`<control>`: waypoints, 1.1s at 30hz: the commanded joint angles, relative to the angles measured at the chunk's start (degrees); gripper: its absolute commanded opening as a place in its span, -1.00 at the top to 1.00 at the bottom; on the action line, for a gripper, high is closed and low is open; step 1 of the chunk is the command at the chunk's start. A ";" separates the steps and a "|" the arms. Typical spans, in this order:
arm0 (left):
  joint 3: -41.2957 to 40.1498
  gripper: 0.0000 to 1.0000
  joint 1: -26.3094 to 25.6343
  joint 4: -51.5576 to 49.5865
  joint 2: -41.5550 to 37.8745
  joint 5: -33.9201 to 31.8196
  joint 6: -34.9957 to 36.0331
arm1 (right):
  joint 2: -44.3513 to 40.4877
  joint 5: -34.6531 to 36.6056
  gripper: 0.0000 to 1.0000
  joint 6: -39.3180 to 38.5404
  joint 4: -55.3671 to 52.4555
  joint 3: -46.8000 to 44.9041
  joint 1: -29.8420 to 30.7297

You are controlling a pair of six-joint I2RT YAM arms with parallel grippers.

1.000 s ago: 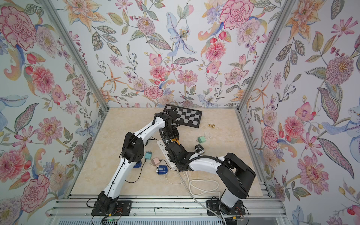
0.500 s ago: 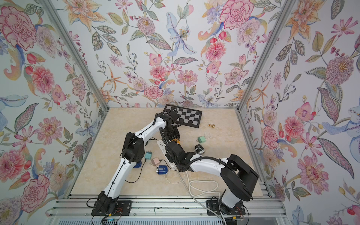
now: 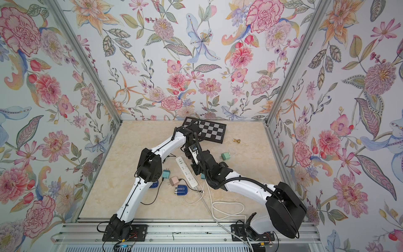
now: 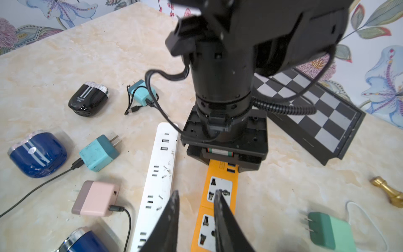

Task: Unplug the electric shaver
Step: Remove the plug from the socket, then place the plug at the center of the board, then place the socket at the center of the board.

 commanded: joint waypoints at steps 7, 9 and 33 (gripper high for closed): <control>-1.14 0.46 -0.77 2.70 3.26 -1.76 1.11 | -7.51 -6.61 0.95 6.35 -0.61 -3.82 -5.74; -1.21 0.45 -0.84 3.10 2.84 -2.44 1.95 | -9.50 -8.42 0.96 7.58 -2.30 -3.93 -7.26; -5.17 0.31 -0.71 10.71 -3.13 -13.06 13.68 | -11.15 -29.21 0.98 12.85 -6.03 -8.24 -19.10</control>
